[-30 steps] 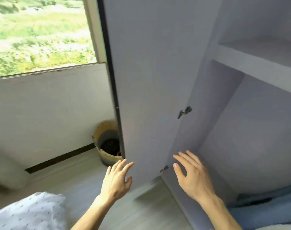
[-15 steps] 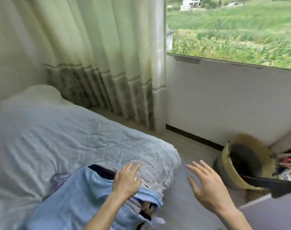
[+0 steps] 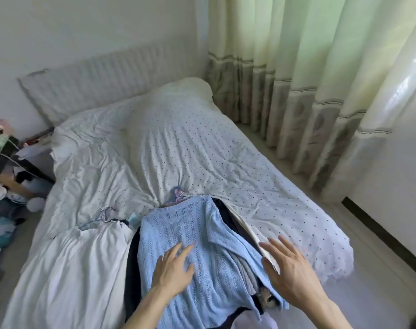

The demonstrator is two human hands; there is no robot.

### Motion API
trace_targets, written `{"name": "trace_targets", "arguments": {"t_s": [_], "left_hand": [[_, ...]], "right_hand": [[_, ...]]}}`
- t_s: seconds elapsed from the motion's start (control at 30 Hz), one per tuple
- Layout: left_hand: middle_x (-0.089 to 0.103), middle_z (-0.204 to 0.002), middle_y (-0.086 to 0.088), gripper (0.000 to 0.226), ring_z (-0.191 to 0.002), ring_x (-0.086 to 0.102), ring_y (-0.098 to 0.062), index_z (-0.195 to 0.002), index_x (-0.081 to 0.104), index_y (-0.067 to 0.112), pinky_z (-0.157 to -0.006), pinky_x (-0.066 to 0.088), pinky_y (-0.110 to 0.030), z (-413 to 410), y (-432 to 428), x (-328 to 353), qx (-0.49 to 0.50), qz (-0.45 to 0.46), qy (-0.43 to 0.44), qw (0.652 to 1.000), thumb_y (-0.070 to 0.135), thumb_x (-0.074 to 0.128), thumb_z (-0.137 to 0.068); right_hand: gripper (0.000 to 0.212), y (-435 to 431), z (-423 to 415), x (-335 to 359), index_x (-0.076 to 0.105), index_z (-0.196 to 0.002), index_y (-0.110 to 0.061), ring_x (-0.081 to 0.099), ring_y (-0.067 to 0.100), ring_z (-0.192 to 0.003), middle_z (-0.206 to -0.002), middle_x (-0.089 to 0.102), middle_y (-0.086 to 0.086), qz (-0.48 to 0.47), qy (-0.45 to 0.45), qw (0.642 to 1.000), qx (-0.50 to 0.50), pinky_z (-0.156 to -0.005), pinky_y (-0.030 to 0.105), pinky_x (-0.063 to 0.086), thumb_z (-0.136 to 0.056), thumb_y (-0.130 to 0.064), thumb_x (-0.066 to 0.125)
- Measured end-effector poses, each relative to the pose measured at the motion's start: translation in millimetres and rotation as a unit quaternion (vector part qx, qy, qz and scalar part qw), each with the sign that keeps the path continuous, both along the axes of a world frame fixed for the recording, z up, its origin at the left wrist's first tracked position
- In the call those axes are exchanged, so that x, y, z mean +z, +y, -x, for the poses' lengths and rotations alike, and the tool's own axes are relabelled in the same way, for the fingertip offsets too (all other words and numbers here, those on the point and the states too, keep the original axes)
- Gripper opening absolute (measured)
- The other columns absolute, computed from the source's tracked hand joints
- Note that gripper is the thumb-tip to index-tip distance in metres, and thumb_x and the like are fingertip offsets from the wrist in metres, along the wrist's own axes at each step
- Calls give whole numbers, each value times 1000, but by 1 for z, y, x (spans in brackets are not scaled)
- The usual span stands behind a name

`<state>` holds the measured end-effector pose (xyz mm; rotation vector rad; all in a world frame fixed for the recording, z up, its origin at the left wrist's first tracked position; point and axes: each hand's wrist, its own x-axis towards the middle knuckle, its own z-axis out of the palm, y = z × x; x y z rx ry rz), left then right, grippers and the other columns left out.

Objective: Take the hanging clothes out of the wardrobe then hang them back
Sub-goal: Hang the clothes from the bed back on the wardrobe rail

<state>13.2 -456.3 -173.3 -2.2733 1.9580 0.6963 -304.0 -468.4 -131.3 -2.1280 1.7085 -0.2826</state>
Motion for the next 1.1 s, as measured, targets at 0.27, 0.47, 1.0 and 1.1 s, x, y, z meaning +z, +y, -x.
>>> {"name": "trace_targets", "arguments": {"t_s": [0.27,0.47,1.0,1.1], "left_hand": [[33,-159,-3,58,-144,33,-21,-151,36,35,-115,27,-35,-80,0,-26,69,-34,-40,996,42,50,-95],[29,-160,-4,60,-146,29,-21,-152,31,35,-116,28,-36,-143,-66,-84,57,-106,-28,992,44,48,-96],[35,-156,-13,70,-143,36,-28,-155,25,10,-116,32,-43,-294,-295,-235,112,-137,51,983,31,57,-97],[53,-141,-15,59,-122,57,-31,-150,35,11,-100,47,-44,-299,-299,-252,120,-177,53,975,34,54,-98]], "right_hand": [[46,-37,-87,-50,43,-146,-37,24,20,-150,-155,41,-8,-98,30,990,100,-121,36,23,-101,-46,42],[54,-83,-146,-108,26,-154,-35,13,22,-153,-164,23,0,-227,87,965,100,-123,42,17,-102,-47,34],[80,-220,-259,-261,-11,-156,-34,-17,32,-151,-161,-29,7,-338,190,922,14,-119,61,4,-98,-55,39],[79,-221,-261,-265,-11,-156,-34,-20,30,-150,-161,-29,5,-352,189,917,7,-120,60,1,-98,-53,39]]}}
